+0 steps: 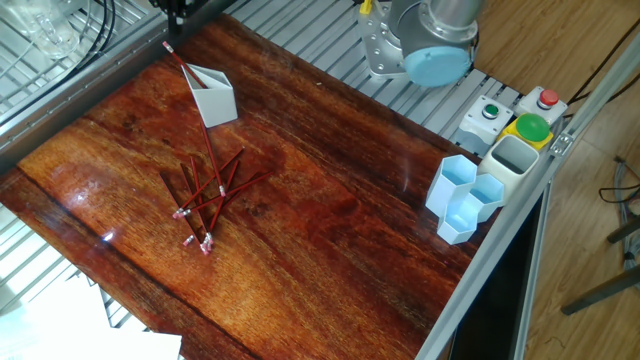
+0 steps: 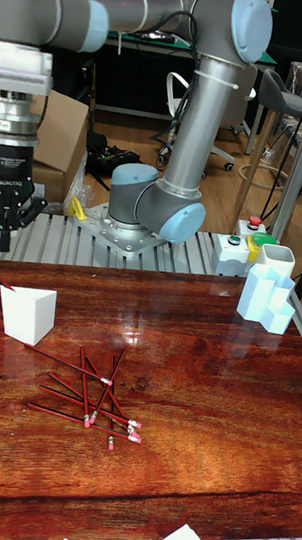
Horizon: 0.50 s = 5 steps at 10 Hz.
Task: Put the pen into the pen holder
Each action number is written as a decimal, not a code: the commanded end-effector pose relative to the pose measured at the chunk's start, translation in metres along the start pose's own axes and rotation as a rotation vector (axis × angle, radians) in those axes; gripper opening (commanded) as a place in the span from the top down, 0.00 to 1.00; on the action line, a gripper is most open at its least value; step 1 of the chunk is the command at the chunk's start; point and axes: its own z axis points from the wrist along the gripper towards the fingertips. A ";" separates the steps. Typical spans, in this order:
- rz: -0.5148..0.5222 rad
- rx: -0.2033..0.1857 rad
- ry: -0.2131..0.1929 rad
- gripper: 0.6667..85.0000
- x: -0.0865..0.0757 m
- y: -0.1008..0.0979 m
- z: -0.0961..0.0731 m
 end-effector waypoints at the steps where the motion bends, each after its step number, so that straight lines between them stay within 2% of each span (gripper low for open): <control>1: -0.050 0.062 0.147 1.00 0.005 -0.005 -0.020; 2: -0.068 0.026 0.153 1.00 0.007 0.004 -0.019; 3: -0.091 -0.001 0.177 1.00 0.013 0.010 -0.020; 4: -0.088 -0.061 0.175 1.00 0.013 0.026 -0.021; 5: -0.099 -0.054 0.195 1.00 0.018 0.024 -0.022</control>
